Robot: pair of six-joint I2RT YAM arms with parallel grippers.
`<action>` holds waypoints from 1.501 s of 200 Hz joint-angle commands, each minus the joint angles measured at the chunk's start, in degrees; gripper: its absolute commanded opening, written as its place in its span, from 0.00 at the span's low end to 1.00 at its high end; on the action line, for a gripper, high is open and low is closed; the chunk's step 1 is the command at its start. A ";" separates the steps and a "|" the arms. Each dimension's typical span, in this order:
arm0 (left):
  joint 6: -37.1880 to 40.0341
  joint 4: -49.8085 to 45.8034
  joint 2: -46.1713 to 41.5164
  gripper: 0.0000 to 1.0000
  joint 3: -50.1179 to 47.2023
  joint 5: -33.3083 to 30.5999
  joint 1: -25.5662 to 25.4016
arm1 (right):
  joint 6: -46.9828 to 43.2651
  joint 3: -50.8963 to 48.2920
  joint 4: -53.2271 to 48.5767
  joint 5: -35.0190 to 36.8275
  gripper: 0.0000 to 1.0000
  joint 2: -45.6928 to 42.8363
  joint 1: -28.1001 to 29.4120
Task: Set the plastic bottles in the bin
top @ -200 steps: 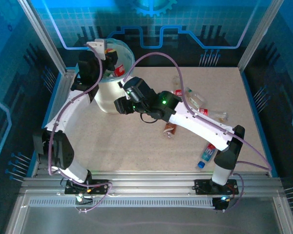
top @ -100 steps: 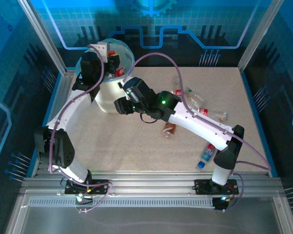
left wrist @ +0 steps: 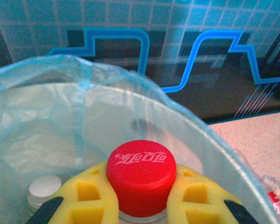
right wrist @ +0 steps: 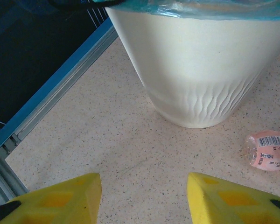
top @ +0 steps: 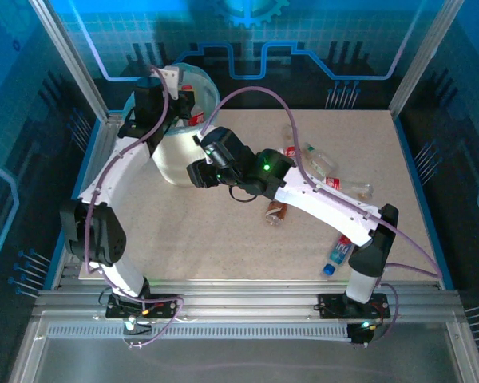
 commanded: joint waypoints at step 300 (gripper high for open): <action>1.66 -22.57 -20.13 0.64 -2.95 -2.96 -29.49 | 10.43 -36.52 -3.83 1.23 0.70 -26.34 -18.13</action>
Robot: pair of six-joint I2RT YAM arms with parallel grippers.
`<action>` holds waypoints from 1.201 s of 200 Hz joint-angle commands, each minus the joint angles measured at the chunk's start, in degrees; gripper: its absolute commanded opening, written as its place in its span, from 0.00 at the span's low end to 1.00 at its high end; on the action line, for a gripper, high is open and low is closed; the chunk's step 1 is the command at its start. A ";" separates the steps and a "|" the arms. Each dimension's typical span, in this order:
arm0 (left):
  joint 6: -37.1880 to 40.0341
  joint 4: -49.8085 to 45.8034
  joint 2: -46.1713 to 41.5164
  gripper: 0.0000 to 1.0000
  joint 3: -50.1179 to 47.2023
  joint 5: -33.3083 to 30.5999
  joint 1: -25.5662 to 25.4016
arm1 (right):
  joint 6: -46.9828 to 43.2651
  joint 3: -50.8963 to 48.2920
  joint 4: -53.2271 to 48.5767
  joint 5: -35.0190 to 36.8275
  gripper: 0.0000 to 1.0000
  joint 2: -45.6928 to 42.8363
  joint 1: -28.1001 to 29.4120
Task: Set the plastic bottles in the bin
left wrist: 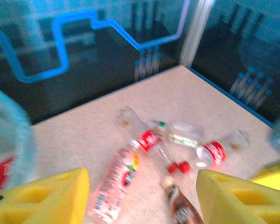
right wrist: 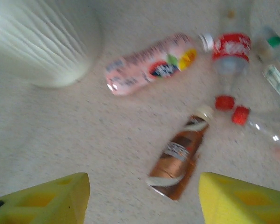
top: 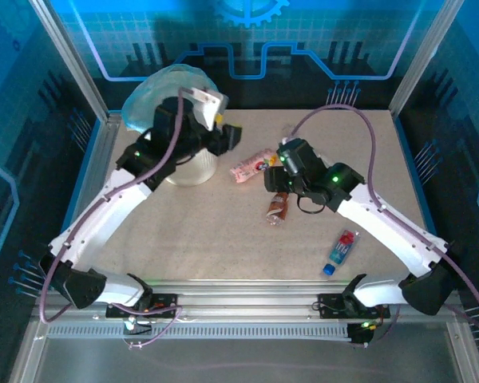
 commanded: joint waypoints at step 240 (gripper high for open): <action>-5.44 5.92 -10.73 0.76 -26.37 -11.36 -14.28 | 8.45 -13.10 11.70 -7.32 0.68 25.47 -5.46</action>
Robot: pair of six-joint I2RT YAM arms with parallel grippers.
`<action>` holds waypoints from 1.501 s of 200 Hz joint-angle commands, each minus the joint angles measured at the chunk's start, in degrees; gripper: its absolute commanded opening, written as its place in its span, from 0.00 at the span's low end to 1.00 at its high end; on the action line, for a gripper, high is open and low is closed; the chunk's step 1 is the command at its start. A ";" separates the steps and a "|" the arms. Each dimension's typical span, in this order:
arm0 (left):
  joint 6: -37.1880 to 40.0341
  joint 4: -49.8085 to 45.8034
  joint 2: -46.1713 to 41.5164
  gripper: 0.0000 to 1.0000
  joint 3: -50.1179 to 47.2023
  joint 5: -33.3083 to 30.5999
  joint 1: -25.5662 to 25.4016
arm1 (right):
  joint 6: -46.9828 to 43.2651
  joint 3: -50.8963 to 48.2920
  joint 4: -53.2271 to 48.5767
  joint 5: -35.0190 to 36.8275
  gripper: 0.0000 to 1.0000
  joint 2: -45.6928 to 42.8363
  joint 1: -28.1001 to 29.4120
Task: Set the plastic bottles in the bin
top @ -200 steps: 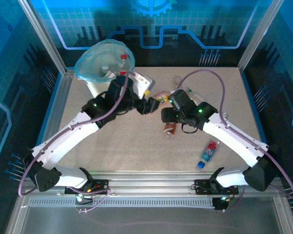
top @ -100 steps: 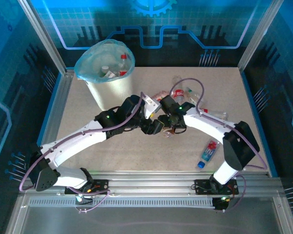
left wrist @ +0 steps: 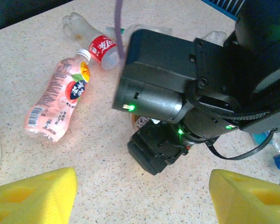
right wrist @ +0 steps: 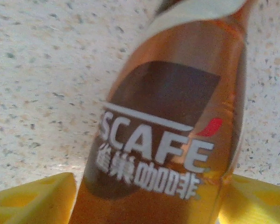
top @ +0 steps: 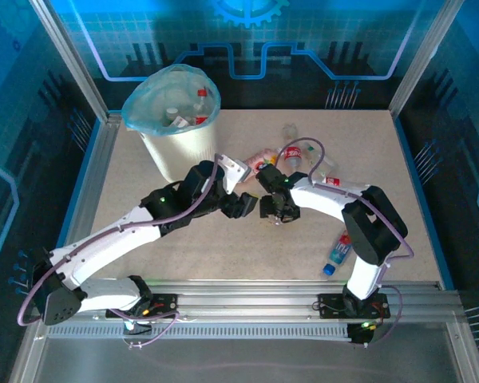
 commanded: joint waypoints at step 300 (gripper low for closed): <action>-20.57 -10.64 -7.18 0.73 15.11 28.33 17.39 | -25.33 -2.94 15.55 -14.96 0.56 -41.18 20.99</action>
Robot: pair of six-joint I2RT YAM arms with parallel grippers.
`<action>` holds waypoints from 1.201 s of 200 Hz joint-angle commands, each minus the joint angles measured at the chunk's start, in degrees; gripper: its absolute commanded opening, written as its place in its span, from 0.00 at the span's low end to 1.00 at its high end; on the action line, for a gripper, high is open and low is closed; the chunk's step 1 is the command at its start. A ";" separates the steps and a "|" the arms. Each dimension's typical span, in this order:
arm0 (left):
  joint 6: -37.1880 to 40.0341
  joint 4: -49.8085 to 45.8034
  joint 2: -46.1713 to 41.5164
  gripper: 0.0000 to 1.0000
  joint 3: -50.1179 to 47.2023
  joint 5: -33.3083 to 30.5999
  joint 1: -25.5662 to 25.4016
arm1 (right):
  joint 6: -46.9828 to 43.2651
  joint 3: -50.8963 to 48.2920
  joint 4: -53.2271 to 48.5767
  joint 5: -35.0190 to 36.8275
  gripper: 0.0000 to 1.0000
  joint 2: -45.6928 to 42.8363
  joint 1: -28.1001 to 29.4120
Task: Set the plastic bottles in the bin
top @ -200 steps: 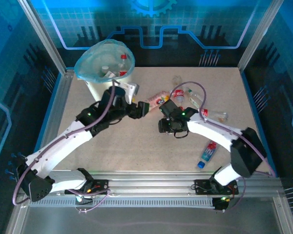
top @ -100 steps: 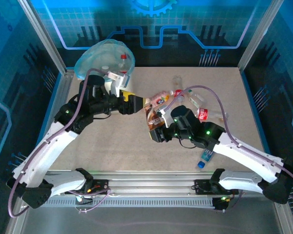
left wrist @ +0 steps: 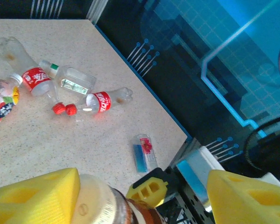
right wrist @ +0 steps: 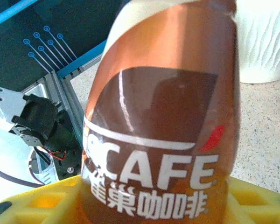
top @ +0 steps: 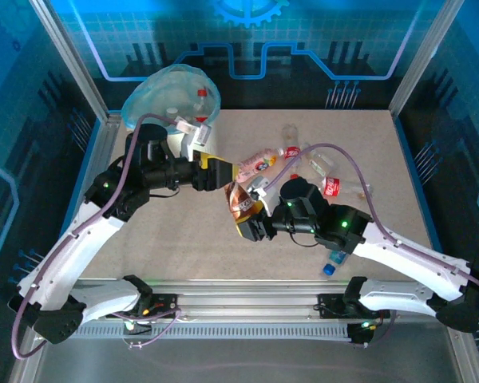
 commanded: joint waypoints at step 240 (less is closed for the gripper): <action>3.61 0.24 10.96 0.21 22.24 -17.04 18.70 | -2.36 9.31 1.08 18.72 0.92 2.53 4.38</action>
